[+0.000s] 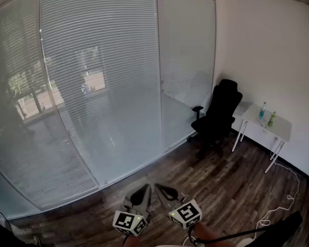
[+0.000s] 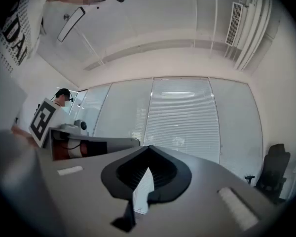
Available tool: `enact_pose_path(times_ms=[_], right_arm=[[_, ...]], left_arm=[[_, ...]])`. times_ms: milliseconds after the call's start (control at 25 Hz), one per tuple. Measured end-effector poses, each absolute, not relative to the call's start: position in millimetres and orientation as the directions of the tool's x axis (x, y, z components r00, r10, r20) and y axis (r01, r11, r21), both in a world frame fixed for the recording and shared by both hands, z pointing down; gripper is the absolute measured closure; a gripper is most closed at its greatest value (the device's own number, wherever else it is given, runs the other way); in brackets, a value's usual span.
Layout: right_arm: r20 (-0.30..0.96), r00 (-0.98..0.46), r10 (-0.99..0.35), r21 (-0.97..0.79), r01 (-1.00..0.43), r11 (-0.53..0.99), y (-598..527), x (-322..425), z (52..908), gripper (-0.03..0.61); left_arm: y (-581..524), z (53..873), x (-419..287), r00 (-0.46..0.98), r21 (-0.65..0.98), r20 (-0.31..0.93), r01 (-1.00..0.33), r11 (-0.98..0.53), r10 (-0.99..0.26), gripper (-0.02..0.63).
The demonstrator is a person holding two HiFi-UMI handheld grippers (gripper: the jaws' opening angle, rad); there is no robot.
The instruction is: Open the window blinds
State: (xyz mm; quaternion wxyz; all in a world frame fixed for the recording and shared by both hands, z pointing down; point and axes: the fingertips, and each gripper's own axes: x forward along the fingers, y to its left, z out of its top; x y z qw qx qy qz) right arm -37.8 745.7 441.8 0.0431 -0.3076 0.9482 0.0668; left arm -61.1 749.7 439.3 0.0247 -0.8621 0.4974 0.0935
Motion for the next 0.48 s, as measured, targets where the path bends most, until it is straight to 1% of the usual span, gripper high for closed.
enact_pose_path(times_ms=[200,360,480], right_arm=[[-0.119,-0.804,-0.583,0.106,-0.594,0.797,742,-39,444,0.571],[-0.161,-0.785,-0.598,0.078,-0.614,0.785,736,-44,443,0.571],[-0.163,-0.785,-0.598,0.079,-0.615,0.785,738,-43,444,0.570]], left_arm=[[748,440,-61,0.487,0.056,-0.181,-0.862,-0.503,-0.855,0.621],[743,444,-72,0.494,0.063,-0.177,-0.858,-0.510,-0.852,0.621],[745,445,-70,0.505,0.059,-0.181,-0.851,-0.521,-0.844,0.621]])
